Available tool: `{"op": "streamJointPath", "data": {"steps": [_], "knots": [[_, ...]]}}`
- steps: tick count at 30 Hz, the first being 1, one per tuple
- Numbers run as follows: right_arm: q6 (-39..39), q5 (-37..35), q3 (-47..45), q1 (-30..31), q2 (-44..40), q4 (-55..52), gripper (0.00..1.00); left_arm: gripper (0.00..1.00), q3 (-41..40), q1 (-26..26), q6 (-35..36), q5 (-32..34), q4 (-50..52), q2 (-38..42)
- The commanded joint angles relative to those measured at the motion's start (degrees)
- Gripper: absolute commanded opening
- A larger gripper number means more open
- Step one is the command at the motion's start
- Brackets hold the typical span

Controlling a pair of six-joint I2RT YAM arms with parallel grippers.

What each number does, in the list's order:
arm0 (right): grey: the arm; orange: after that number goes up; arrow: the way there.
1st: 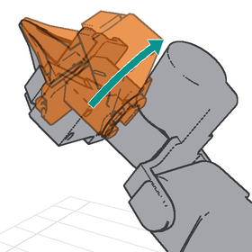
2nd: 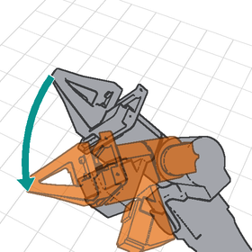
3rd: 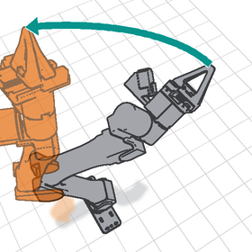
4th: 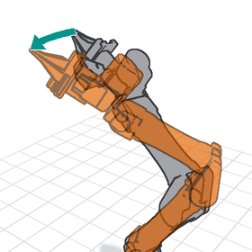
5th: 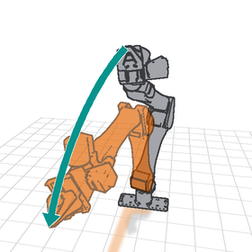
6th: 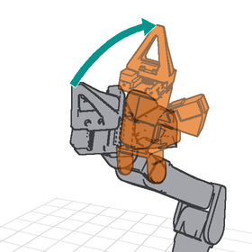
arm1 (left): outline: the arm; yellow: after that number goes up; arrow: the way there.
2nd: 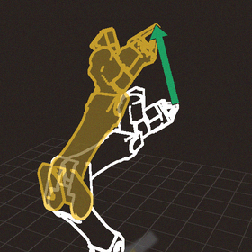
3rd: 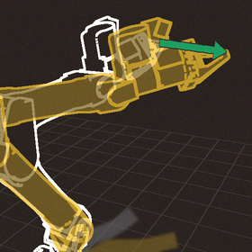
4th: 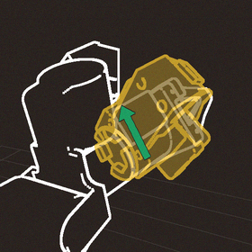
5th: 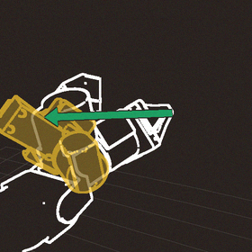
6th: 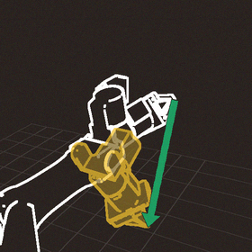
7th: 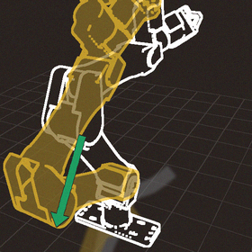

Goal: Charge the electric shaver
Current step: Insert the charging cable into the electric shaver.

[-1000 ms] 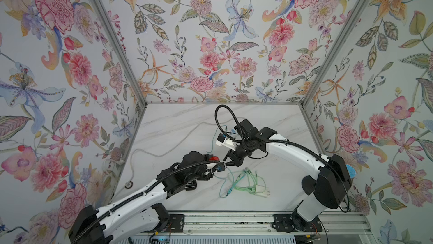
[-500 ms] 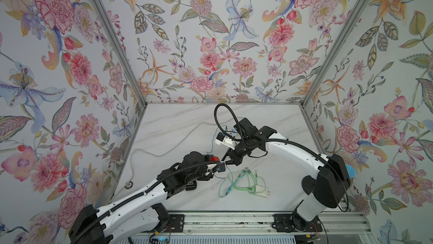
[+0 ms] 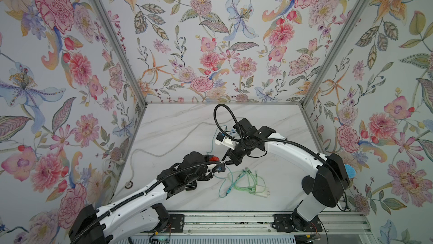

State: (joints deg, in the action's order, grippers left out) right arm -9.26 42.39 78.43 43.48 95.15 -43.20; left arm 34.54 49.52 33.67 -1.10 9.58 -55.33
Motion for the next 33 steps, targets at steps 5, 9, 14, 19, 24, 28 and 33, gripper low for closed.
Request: {"op": "streamJointPath", "data": {"steps": [5, 9, 14, 19, 24, 28, 33], "knots": [[-1.3, -1.3, 1.1, 0.7, 1.7, -0.9, 0.0, 0.0, 2.1, 0.8, -0.2, -1.1, -1.7, 1.0], [-1.9, -1.8, 1.5, 0.8, 2.6, -2.1, 0.0, 0.0, 3.3, 1.3, 1.3, -1.2, -0.6, 0.3], [-2.3, -2.0, 1.8, 1.5, 3.4, -2.9, 0.0, 0.0, 4.2, 3.2, 3.5, -0.7, 0.8, -1.2], [-3.4, -2.2, 2.9, 1.5, 3.8, -4.9, 0.0, 0.0, 5.1, 5.5, 5.9, 0.6, 2.8, -2.2], [-4.0, -2.3, 3.8, 1.7, 4.3, -5.8, 0.0, 0.0, 5.9, 7.7, 7.4, 1.2, 3.9, -3.1], [-4.1, -2.1, 4.2, 1.7, 4.8, -5.8, 0.0, 0.0, 6.1, 8.9, 7.4, 0.8, 3.5, -3.6], [-4.5, -2.0, 5.7, 1.6, 5.4, -5.9, 0.0, 0.0, 5.7, 9.8, 7.3, -0.1, 2.4, -3.7]]}}
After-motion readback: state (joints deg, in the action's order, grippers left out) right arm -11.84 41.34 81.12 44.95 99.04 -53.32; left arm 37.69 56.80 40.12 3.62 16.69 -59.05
